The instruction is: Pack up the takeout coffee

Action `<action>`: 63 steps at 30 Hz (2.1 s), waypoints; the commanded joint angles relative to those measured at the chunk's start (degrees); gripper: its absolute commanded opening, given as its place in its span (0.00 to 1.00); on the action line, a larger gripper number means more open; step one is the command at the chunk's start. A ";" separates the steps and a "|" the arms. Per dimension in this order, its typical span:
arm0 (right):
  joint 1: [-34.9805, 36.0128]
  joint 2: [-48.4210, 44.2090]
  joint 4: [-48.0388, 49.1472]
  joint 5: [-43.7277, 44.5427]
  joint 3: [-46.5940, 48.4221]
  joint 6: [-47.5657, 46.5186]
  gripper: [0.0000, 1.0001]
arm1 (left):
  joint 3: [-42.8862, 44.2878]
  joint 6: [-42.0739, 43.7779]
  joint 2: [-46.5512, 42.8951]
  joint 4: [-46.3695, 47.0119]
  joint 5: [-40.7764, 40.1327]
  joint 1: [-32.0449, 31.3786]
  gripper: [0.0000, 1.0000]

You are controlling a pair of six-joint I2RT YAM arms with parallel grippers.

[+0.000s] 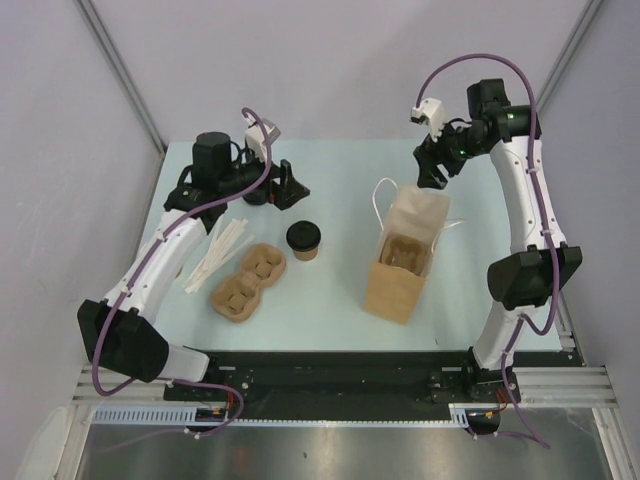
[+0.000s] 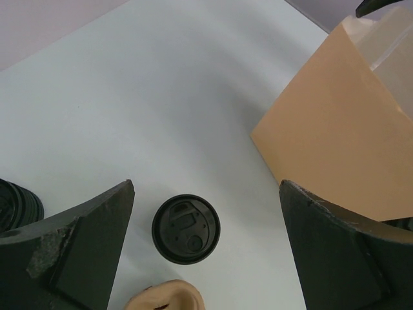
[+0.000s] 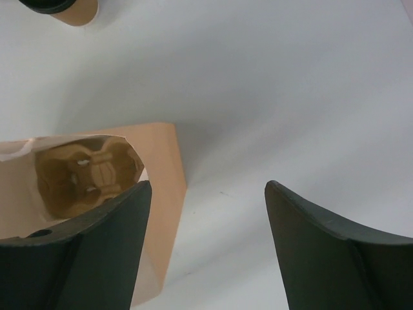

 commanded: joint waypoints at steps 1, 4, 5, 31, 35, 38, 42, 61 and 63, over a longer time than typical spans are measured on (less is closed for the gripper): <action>1.12 0.40 -10.52 0.57 0.27 -5.44 0.75 | 0.22 3.35 -1.50 -1.99 -1.83 0.05 1.00; 1.56 -0.13 -10.44 0.48 -0.70 -5.10 0.74 | -0.48 4.15 -1.85 -2.44 -3.14 0.14 1.00; 1.65 -0.30 -10.26 0.22 -0.44 -4.48 0.74 | -0.66 4.15 -1.85 -2.44 -3.41 0.23 1.00; 1.73 -6.63 -5.25 2.32 -10.72 -1.49 0.50 | 2.15 2.30 2.98 -6.21 -2.89 3.39 1.00; 4.28 -6.63 -4.11 4.52 -10.38 -2.37 0.30 | 0.57 -0.60 2.89 -5.25 -2.79 5.32 1.00; 7.00 -7.33 -4.72 5.31 -8.27 -2.02 0.06 | 0.31 2.45 2.63 -5.77 -2.71 6.03 1.00; 10.08 -11.36 -2.62 6.28 -8.79 0.43 0.00 | 0.39 10.81 2.72 -9.28 -1.65 6.12 0.99; 21.33 -19.81 3.89 15.95 -12.75 11.52 0.00 | -3.12 27.43 8.25 -12.37 -13.60 -2.76 1.00; 21.86 -20.17 4.07 17.00 -13.10 11.69 0.00 | -2.95 27.44 8.87 -12.28 -14.66 -3.46 1.00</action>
